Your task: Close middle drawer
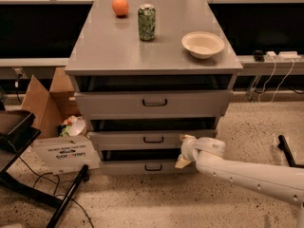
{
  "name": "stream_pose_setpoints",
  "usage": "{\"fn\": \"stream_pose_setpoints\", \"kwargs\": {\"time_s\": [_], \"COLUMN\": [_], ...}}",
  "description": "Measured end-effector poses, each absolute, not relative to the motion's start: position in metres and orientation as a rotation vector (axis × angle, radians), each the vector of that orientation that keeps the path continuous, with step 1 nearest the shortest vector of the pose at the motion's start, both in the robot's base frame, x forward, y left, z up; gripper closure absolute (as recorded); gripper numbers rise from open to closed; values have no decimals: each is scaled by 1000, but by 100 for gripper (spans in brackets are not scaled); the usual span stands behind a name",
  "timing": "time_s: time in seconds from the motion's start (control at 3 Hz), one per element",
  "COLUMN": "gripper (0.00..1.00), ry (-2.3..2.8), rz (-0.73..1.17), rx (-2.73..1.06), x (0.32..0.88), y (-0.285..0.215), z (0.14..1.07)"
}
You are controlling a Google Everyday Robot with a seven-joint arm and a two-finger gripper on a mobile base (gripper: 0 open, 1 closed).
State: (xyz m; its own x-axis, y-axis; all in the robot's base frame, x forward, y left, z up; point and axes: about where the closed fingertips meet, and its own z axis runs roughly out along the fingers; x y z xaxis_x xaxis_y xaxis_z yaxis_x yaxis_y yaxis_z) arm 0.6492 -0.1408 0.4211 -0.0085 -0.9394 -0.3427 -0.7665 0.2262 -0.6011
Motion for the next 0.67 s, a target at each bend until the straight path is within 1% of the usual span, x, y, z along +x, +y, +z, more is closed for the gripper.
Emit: {"fn": "stream_pose_setpoints", "kwargs": {"time_s": [0.33, 0.67], "gripper": [25, 49], "ry": [1810, 1754], "rz": [-318, -361], "rx": [-1578, -1596], "x": [644, 669], "y": [-140, -141], "z": [421, 450]}}
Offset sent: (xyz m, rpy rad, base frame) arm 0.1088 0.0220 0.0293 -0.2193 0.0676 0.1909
